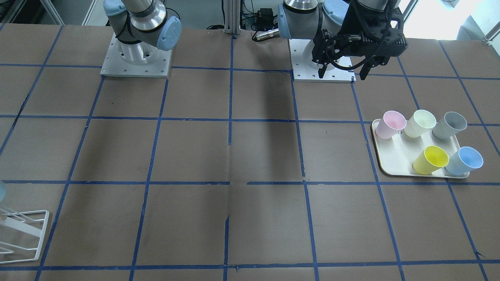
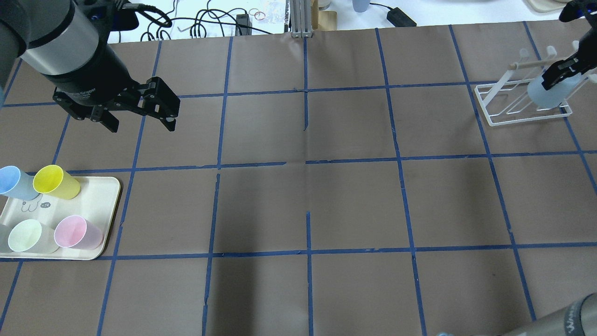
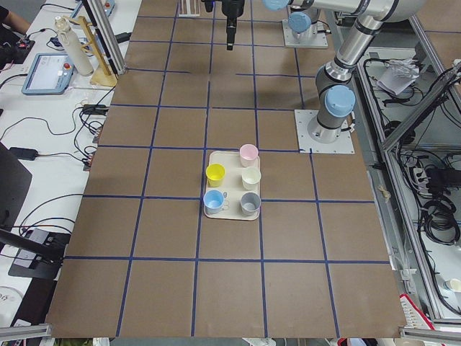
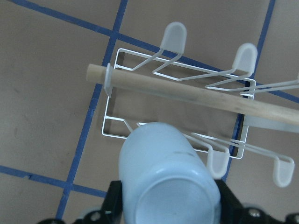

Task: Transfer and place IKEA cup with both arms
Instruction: 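Close the right gripper on the light blue cup and lift it from the rack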

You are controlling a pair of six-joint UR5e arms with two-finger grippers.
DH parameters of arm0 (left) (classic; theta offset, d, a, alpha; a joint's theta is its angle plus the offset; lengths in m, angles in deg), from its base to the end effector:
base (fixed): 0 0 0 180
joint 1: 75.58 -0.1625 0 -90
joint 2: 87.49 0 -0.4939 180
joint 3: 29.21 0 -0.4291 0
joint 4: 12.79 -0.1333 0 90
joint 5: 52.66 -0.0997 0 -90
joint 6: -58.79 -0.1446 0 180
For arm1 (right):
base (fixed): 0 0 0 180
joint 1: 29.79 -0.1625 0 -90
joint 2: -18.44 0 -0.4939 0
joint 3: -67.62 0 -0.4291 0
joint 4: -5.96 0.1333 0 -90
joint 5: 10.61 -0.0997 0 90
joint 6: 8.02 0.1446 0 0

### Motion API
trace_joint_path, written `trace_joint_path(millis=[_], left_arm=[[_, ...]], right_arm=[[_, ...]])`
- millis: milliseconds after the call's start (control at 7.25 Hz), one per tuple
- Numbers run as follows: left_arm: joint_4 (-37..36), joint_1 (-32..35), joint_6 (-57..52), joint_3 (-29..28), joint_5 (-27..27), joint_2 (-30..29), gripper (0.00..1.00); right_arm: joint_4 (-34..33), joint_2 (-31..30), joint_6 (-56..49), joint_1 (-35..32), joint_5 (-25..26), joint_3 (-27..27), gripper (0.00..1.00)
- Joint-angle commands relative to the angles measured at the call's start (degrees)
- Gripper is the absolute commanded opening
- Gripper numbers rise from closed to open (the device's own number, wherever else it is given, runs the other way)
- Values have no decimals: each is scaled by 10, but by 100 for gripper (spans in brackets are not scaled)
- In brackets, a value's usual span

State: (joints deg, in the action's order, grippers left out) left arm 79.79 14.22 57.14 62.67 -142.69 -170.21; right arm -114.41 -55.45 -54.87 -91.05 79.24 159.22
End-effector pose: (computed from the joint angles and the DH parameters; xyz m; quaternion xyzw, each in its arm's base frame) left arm -0.1316 -0.4718 0.5533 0.0126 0.9996 -0.0246 0.0007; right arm -0.2072 -0.6559 0.3872 0.1566 -0.9815 0.0879 0.0665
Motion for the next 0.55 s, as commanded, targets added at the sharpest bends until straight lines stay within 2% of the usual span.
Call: trace_joint_path(millis=[0,138,276,414], left_arm=[[3,0,0,-4,2,1,100],[2,-1,0,-6,8,1,100],[7,-7,0,-4,37,4,100],[7,-12,0,-5,50,4,100]], right_arm=[[43,-58,0,-1,3,0,9],[81,-91,8,-7,1,1,8],[125,-116,54,-29,-1,2,6],[164,-133,166,-75,-1,2,6]])
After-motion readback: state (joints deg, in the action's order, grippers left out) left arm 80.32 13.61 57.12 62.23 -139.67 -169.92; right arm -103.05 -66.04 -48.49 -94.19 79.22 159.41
